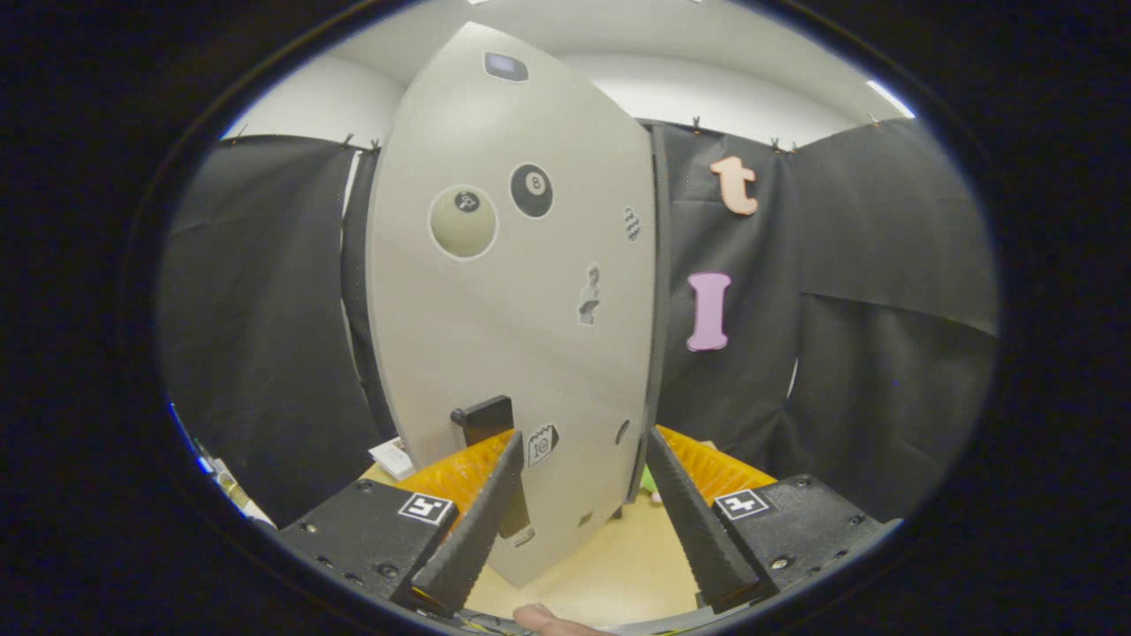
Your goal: Open the shoe cabinet door, grab the shoes and put them into the shoe cabinet, then close the shoe cabinet door.
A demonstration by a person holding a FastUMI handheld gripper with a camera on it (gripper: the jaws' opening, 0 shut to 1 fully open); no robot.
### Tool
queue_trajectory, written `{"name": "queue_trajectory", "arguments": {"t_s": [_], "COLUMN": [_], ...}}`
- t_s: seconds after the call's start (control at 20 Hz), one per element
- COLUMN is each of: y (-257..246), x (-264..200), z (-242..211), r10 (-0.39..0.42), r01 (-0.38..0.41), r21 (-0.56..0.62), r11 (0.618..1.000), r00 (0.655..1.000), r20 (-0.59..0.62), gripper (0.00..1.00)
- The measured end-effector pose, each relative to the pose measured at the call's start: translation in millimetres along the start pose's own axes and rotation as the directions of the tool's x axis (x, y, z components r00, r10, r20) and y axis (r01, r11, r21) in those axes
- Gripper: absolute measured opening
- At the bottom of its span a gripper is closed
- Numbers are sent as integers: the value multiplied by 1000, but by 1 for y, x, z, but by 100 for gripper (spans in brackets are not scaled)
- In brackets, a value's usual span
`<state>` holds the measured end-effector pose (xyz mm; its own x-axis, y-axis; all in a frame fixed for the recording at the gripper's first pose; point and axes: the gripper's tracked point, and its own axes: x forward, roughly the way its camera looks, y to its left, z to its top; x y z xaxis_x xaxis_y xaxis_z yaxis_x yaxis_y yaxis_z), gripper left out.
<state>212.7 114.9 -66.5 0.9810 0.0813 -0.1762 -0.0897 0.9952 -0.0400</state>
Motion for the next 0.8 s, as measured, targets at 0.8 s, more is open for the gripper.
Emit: {"name": "queue_trajectory", "arguments": {"t_s": [0.8], "y": [110], "x": [102], "z": [1], "r10": [203], "r01": [-201], "r21": [39], "r11": [979], "r00": [977], "r20": [-66], "gripper": [93]}}
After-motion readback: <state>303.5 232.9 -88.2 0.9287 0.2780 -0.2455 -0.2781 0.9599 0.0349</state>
